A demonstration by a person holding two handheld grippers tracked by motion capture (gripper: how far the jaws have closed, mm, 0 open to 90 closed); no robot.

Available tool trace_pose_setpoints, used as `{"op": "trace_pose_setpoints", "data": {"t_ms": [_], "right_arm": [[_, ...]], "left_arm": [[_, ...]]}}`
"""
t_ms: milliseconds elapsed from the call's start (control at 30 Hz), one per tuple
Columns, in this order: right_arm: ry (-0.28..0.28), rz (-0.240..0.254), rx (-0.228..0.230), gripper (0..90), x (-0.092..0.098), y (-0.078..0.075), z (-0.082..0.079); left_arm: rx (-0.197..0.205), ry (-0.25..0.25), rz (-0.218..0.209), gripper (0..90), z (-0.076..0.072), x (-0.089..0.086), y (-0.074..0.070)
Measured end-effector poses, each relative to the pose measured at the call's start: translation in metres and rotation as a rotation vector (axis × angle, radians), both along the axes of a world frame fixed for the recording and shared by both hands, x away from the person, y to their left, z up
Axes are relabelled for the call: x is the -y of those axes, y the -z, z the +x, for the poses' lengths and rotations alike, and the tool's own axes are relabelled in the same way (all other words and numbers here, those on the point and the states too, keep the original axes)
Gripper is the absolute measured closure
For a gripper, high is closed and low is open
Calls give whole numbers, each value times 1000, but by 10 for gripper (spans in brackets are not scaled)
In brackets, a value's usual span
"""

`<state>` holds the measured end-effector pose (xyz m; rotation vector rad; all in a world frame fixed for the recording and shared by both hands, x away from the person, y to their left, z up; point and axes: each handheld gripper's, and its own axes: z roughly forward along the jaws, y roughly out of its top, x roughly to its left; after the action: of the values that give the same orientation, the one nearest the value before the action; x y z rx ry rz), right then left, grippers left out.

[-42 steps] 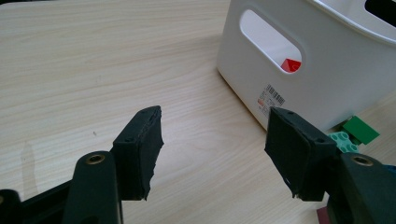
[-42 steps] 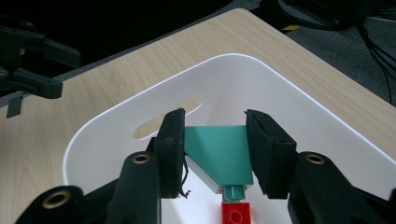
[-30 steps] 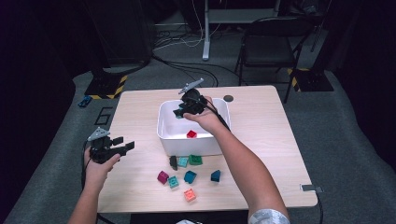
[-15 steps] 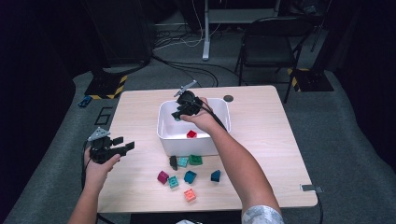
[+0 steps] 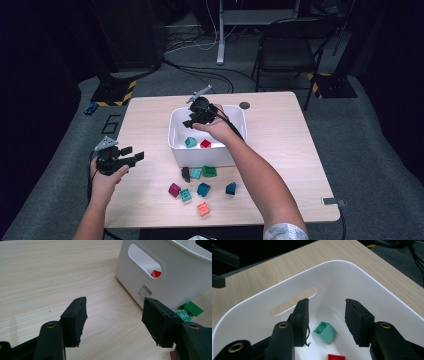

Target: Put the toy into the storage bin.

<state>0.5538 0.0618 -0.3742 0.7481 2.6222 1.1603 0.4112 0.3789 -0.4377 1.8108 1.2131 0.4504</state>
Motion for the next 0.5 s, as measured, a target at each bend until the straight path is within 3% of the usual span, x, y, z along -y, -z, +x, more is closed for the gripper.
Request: {"op": "trace_pose_setpoints", "data": {"t_ms": [200, 300, 500], "right_arm": [[-19, 22, 32, 534, 11, -12, -10], [-21, 53, 55, 538, 24, -27, -19], [-28, 63, 65, 546, 39, -44, -37]], "left_arm": [[-2, 4, 5, 362, 1, 0, 0], [-4, 1, 2, 362, 1, 1, 0], [5, -4, -2, 362, 2, 1, 2]]}}
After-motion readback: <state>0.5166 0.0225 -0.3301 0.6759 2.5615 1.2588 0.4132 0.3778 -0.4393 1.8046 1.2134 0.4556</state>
